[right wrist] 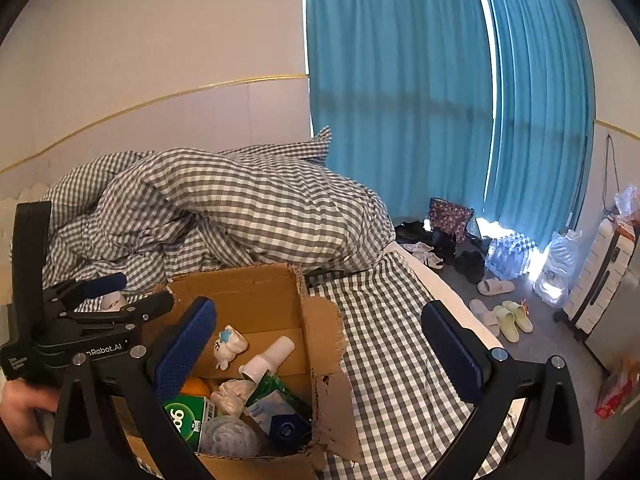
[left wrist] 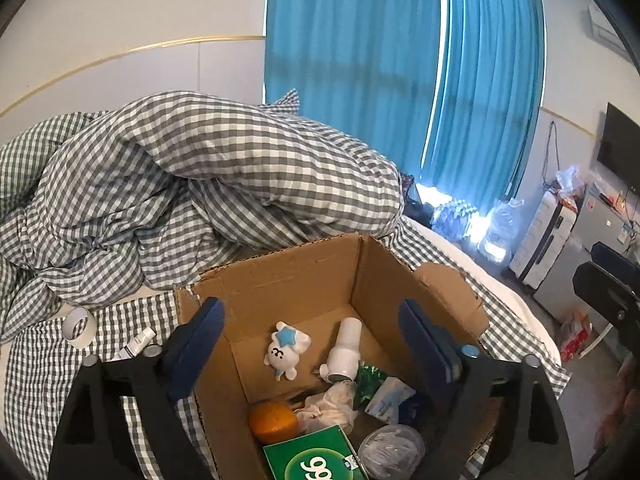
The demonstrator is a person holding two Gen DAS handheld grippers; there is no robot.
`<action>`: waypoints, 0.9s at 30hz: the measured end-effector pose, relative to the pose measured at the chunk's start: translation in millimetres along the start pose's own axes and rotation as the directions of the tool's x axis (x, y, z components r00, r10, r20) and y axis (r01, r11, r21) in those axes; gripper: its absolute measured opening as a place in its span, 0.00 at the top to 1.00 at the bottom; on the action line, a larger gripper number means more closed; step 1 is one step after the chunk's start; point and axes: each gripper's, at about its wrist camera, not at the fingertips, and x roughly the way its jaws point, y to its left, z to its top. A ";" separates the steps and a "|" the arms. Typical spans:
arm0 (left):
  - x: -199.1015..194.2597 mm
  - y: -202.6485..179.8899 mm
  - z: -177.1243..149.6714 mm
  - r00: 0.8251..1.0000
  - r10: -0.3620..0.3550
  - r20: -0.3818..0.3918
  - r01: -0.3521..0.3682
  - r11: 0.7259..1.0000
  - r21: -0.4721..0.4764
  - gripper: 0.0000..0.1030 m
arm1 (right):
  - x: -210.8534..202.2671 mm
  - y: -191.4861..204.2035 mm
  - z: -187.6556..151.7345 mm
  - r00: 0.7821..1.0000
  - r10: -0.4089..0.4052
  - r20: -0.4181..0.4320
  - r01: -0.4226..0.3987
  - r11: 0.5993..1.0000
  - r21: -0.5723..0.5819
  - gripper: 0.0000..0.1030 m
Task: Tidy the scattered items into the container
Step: 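Move both tools back over the tape roll and white tube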
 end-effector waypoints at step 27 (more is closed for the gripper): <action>-75.3 209.2 -50.6 0.955 0.292 -0.041 -0.295 0.937 -0.189 0.00 | 35.6 187.1 7.5 0.968 0.250 -0.032 -0.253 0.961 -0.111 0.00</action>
